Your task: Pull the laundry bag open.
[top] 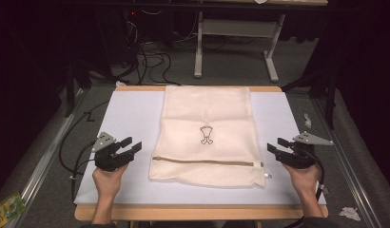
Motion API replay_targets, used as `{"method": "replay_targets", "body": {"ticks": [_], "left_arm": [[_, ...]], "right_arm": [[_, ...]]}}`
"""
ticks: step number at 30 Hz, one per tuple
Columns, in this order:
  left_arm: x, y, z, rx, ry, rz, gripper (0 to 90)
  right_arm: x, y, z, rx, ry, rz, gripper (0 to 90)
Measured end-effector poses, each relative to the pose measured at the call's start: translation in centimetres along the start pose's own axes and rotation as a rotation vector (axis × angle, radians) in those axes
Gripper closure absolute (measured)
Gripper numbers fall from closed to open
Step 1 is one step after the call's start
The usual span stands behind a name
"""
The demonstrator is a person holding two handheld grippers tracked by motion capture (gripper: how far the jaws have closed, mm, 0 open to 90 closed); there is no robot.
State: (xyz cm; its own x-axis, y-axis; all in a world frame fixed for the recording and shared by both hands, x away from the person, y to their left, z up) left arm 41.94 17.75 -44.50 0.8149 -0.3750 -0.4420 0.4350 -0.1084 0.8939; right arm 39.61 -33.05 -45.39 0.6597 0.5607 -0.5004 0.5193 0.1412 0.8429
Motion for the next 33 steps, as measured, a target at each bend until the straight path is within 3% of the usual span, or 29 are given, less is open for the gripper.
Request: {"method": "replay_targets", "body": {"ticks": [4,9,13,16,24,29,33], "left_arm": [[0.2,-0.2,-0.8,-0.022,0.019,-0.006,50.9],[0.3,-0.4,-1.2,-0.014,0.035,-0.019,50.6],[0.2,-0.6,-2.0,-0.037,0.052,-0.012,50.6],[0.4,-1.3,-2.3,-0.057,0.058,-0.024,50.5],[0.3,-2.0,-2.4,-0.071,0.062,-0.024,50.4],[0.9,-3.0,-3.2,-0.094,0.077,-0.054,50.2],[1.4,-3.1,-3.3,-0.090,0.087,-0.068,49.8]], "right_arm": [[-0.6,0.0,0.8,0.017,-0.009,0.013,46.6],[-1.5,-0.2,1.8,0.033,-0.027,0.033,47.4],[-2.4,-0.8,2.9,0.071,-0.038,0.067,48.4],[-2.7,-1.7,3.5,0.088,-0.049,0.062,49.1],[-2.8,-2.7,4.3,0.123,-0.059,0.086,49.9],[-2.8,-2.9,4.7,0.135,-0.073,0.083,52.0],[-2.7,-3.1,4.7,0.116,-0.084,0.092,55.9]]}}
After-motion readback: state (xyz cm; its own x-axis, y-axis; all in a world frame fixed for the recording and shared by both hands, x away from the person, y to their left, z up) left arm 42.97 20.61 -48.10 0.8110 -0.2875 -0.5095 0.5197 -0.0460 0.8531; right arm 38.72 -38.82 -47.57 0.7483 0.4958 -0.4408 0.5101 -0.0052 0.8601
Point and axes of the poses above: each handheld gripper's, and its own axes: x roughly forward along the jaws, y roughly out of its top, z roughly to its right, the point moved 7 cm from there along x, roughly forward along the jaws, and after that the axes turned 12 degrees about y, right-handed, at the moved point
